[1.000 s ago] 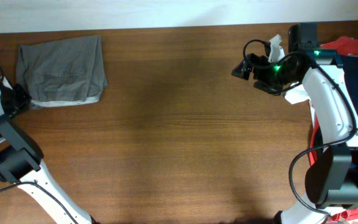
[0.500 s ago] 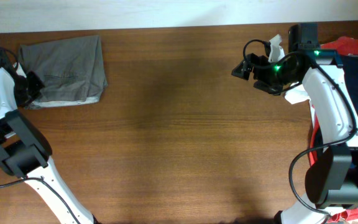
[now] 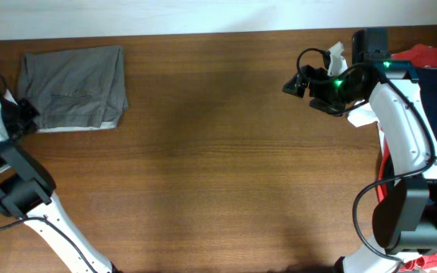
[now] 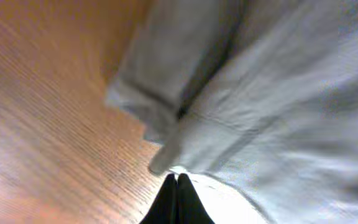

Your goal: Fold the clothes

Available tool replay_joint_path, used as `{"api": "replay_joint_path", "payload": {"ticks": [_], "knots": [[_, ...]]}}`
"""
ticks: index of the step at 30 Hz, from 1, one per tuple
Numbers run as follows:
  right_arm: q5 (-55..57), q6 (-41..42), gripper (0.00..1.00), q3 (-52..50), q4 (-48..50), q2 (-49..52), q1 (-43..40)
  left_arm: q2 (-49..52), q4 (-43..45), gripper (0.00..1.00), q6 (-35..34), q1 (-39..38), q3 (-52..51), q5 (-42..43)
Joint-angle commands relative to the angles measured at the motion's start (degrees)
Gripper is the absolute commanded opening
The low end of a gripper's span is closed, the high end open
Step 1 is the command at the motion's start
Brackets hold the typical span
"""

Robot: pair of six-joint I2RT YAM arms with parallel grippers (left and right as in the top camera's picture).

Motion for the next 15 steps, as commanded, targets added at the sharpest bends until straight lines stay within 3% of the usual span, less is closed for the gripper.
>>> {"api": "replay_joint_path", "payload": {"ticks": [1, 4, 5, 6, 8, 15], "knots": [[0.28, -0.15, 0.98, 0.11, 0.11, 0.39, -0.07, -12.85, -4.72, 0.00, -2.51, -3.19, 14.64, 1.29], [0.28, -0.15, 0.98, 0.11, 0.11, 0.37, -0.07, -22.05, -5.25, 0.00, -3.74, -10.16, 16.70, 1.27], [0.28, -0.15, 0.98, 0.11, 0.11, 0.37, -0.07, -23.06, -5.60, 0.06, -3.74, -12.55, 16.70, 1.25], [0.28, -0.15, 0.98, 0.11, 0.11, 0.37, -0.07, -23.19, -6.71, 0.61, -3.74, -14.88, 16.70, 1.25], [0.28, -0.15, 0.98, 0.11, 0.11, 0.37, -0.07, -23.10, -8.46, 0.99, -3.74, -16.63, 16.68, 1.27], [0.28, -0.15, 0.98, 0.11, 0.11, 0.37, -0.09, -23.10, -8.98, 0.99, -3.72, -17.25, 16.68, 1.22]]}}
